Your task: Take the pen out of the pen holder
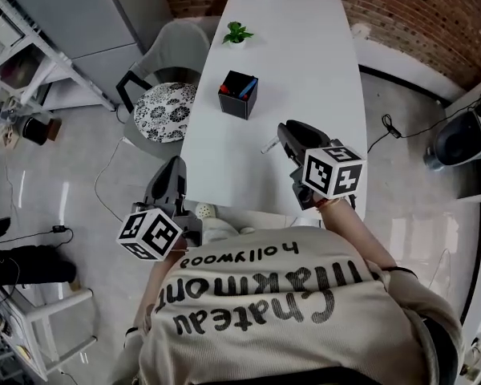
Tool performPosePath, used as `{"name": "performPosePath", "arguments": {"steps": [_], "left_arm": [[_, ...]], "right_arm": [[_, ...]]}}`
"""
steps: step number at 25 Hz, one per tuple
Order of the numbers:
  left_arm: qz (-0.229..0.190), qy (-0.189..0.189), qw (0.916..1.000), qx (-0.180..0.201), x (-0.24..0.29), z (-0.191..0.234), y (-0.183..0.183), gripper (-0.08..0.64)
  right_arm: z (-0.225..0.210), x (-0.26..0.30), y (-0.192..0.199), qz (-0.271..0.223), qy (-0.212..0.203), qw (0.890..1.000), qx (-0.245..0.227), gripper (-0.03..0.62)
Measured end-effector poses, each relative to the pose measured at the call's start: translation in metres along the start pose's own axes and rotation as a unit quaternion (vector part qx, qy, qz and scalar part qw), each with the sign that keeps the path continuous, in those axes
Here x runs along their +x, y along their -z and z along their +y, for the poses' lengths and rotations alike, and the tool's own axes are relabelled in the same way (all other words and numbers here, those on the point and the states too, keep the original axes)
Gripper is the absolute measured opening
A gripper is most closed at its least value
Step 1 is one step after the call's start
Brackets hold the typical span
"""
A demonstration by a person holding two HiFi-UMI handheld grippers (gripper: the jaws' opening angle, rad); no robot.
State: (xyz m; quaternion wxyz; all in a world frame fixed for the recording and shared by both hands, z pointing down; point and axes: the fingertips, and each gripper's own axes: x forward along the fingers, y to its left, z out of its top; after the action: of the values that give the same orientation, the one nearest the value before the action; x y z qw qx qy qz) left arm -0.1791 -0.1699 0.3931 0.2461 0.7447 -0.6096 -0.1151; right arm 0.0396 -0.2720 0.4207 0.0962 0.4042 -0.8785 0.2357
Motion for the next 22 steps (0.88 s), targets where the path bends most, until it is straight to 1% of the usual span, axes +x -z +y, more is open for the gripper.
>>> {"name": "performPosePath", "arguments": {"steps": [5, 10, 15, 22], "left_arm": [[-0.003, -0.013, 0.9998, 0.016, -0.008, -0.009, 0.004, 0.002], [-0.009, -0.023, 0.9993, 0.028, -0.016, -0.014, 0.001, 0.002], [-0.013, -0.033, 0.9989, 0.032, -0.027, -0.011, -0.001, 0.002], [-0.019, -0.041, 0.9985, 0.031, -0.037, -0.006, -0.006, 0.002]], "right_arm": [[0.029, -0.003, 0.0, -0.009, -0.026, 0.999, -0.028, 0.087], [0.047, -0.007, -0.008, -0.029, -0.04, 0.997, -0.058, 0.087], [0.057, -0.003, -0.008, -0.031, -0.051, 0.996, -0.066, 0.087], [0.061, 0.004, -0.004, -0.022, -0.051, 0.997, -0.062, 0.087]]}}
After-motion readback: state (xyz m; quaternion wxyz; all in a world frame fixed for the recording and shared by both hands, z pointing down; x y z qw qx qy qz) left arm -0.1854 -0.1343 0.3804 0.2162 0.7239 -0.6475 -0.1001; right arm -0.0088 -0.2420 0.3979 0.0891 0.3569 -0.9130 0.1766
